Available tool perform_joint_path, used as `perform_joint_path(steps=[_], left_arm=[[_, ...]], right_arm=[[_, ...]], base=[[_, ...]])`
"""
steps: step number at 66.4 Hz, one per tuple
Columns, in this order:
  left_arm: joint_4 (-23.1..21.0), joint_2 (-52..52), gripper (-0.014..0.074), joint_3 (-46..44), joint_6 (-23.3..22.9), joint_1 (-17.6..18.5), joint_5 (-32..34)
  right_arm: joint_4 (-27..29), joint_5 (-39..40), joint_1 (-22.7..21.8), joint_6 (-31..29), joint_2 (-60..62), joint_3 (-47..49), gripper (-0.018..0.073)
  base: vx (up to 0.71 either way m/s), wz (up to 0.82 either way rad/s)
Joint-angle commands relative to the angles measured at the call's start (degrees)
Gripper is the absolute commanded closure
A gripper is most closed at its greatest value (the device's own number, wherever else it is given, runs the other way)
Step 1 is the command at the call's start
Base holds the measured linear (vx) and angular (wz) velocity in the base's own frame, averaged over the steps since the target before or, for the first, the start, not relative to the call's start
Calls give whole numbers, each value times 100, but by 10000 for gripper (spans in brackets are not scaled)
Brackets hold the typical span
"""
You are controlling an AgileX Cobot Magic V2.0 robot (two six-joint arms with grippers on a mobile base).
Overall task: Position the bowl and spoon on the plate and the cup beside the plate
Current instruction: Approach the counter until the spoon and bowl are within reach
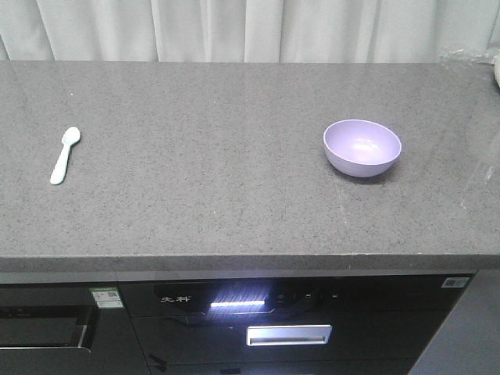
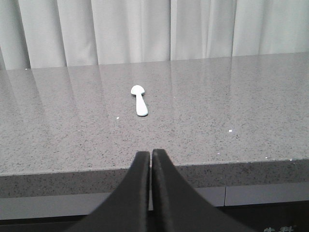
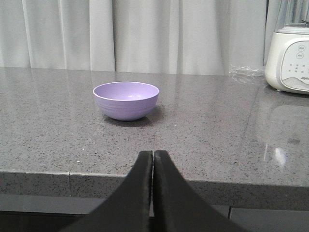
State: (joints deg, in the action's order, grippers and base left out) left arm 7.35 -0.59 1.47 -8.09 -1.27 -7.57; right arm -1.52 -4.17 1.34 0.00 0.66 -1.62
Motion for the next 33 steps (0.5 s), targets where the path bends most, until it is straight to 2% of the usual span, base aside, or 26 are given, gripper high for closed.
perform_joint_path(steps=[1, 33], left_arm=[[-5, -26, 603, -46, -68, -6, 383], [-5, -26, 603, -46, -68, -6, 383]], right_arm=[[-22, 417, 6, 0, 57, -18, 562], [-22, 417, 6, 0, 57, -18, 562]], base=[[5, -1], [5, -1]])
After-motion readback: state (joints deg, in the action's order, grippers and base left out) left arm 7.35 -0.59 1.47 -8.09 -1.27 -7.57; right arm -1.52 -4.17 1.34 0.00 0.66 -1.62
